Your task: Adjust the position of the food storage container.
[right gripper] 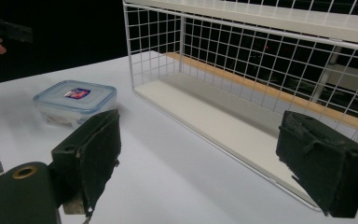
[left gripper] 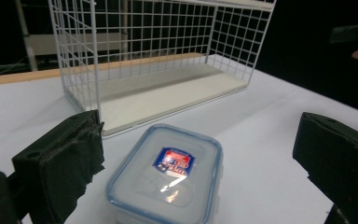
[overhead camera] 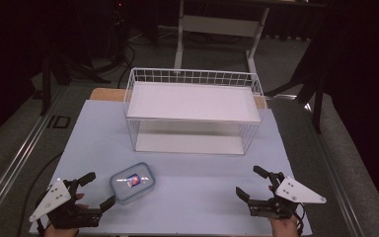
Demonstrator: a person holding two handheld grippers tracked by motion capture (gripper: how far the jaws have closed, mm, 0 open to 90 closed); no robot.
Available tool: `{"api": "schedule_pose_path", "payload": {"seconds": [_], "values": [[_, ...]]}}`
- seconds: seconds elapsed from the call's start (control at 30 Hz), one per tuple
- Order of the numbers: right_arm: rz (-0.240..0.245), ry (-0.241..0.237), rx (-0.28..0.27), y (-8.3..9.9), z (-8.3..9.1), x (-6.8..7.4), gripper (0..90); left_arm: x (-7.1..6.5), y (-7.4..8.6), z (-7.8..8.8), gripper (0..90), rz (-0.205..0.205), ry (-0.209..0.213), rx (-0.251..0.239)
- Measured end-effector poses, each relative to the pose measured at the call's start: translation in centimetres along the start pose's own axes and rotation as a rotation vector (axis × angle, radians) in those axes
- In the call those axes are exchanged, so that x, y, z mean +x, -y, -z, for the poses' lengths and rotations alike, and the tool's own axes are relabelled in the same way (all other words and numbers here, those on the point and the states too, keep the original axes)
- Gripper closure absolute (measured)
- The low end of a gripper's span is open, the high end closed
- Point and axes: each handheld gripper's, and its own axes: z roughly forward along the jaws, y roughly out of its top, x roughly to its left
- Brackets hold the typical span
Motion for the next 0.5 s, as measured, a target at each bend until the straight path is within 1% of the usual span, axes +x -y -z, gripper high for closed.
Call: {"api": "schedule_pose_path", "payload": {"seconds": [0.07, 0.23, 0.33, 0.4, 0.43, 0.5], "values": [[0.001, 0.006, -0.007, -0.1, 0.1, 0.1, 13.8, 0.0, 0.0, 0.0, 2.7, 0.005, 0.001, 0.002], [0.005, 0.0, -0.031, -0.4, 0.4, 0.3, 13.7, -0.3, -0.1, -0.1, 2.7, -0.007, 0.004, 0.005], [0.014, 0.001, -0.036, -0.5, 0.5, 0.5, 13.6, -0.4, -0.1, -0.1, 2.7, -0.007, 0.005, 0.0], [0.016, -0.006, -0.041, -0.5, 0.6, 0.6, 13.5, -0.4, -0.2, 0.0, 2.7, -0.014, 0.004, 0.007], [0.016, -0.007, -0.041, -0.6, 0.5, 0.7, 13.4, -0.5, -0.7, 0.4, 2.7, -0.025, 0.006, -0.013], [0.016, -0.001, -0.04, -0.6, 0.5, 0.8, 13.4, -0.6, -1.5, 0.7, 2.7, -0.006, -0.003, -0.013]]}}
